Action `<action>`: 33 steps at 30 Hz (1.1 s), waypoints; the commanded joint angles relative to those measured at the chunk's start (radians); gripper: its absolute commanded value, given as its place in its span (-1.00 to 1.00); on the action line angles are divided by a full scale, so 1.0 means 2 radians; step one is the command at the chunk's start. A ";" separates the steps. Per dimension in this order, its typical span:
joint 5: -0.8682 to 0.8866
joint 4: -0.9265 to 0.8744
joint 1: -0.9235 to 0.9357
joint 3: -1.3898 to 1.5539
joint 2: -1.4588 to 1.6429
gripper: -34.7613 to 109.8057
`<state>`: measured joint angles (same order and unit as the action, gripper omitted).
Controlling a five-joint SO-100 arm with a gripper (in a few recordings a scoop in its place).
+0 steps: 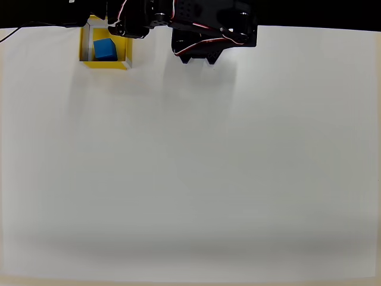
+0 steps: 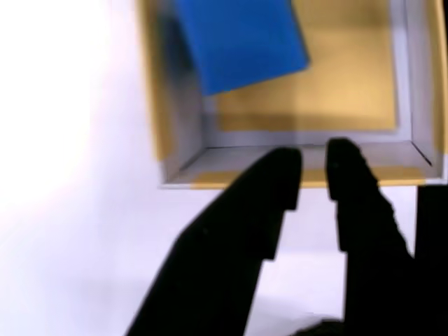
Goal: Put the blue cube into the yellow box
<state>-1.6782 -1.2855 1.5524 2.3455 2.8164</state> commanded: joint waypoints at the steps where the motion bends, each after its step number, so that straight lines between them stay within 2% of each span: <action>1: 0.002 -0.005 -0.057 -0.058 0.040 -0.52; 6: 0.009 -0.005 -0.191 -0.067 0.061 -0.52; 11: 0.025 0.031 -0.376 -0.045 0.069 -0.52; 17: 0.021 0.110 -0.550 0.067 0.109 -0.52; 20: 0.019 0.117 -0.620 0.127 0.146 -0.52; 25: 0.038 0.107 -0.710 0.194 0.184 -0.52; 33: 0.058 0.145 -0.777 0.337 0.258 -0.52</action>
<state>-1.5570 -1.0324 0.0276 2.9698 3.2689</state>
